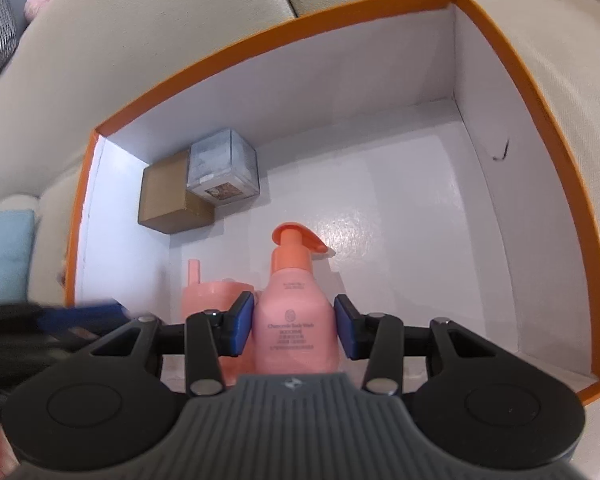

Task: Organize rigid objects
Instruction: 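Open the left tool on the pink cup while the right tool sets the bottle down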

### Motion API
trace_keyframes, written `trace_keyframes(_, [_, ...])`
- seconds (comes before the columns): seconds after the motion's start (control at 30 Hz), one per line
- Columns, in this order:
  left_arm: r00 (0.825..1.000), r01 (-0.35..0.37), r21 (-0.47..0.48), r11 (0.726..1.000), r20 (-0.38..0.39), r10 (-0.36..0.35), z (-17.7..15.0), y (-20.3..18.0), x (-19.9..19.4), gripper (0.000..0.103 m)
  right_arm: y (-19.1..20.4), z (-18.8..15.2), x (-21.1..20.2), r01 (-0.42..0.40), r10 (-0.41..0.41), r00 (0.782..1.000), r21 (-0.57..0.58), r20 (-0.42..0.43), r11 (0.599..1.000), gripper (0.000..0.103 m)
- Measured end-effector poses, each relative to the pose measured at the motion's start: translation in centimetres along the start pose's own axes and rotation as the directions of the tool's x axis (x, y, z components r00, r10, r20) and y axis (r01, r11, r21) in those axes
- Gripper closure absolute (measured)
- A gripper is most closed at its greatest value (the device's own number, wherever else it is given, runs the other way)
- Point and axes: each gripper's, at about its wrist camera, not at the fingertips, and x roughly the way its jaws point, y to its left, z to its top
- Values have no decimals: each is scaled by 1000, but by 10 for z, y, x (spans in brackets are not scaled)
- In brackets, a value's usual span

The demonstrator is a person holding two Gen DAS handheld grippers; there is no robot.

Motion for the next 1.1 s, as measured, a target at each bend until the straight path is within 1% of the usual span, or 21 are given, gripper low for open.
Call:
trace_keyframes(0.07, [998,-18,-18,1000,54,19,1,11,-16,49,5,0,3,15,-15,1000,-25,-6,1000,58])
trace_keyframes(0.13, [996,-50,-47,998,68,54,1,22,-21,49,11,-2,7,21,-22,1000,-47,-17,999,58])
trace_keyframes(0.17, [996,-53,-57,997,63,56,0,28,-21,49,14,-3,10,25,-26,999,-58,-23,998,58])
trace_keyframes(0.2, [997,-45,-72,996,52,49,-1,35,-20,51,18,-4,12,30,-32,999,-71,-30,997,58])
trace_keyframes(0.27, [999,-13,-105,994,30,16,-5,46,-14,66,26,-6,16,42,-46,998,-97,-39,994,58])
trace_keyframes(0.33, [1000,17,-132,991,17,-15,-9,55,-3,70,33,-8,19,51,-57,997,-121,-42,991,58])
trace_keyframes(0.37, [999,36,-143,989,11,-35,-12,58,0,75,36,-9,21,57,-63,997,-131,-44,990,58])
trace_keyframes(0.47, [997,80,-154,985,5,-80,-17,61,1,81,47,-10,25,64,-73,996,-163,-50,984,58])
trace_keyframes(0.53, [997,83,-153,985,13,-83,-20,61,-1,83,52,-11,27,60,-71,996,-173,-61,983,58])
trace_keyframes(0.73, [992,126,-184,975,16,-125,-22,73,-1,88,67,-12,37,38,-54,995,-173,-85,984,58])
trace_keyframes(0.8, [991,132,-188,973,16,-131,-22,75,-1,89,73,-13,39,29,-46,995,-174,-91,984,58])
trace_keyframes(0.9, [990,138,-187,973,19,-137,-22,75,-1,89,77,-14,40,49,-67,994,-202,-81,978,58])
trace_keyframes(0.97, [990,139,-186,973,19,-138,-22,75,-1,89,79,-15,41,44,-64,993,-190,-97,981,58])
trace_keyframes(1.1, [990,142,-189,972,18,-141,-22,76,0,89,80,-18,44,46,-73,989,-204,-129,978,58])
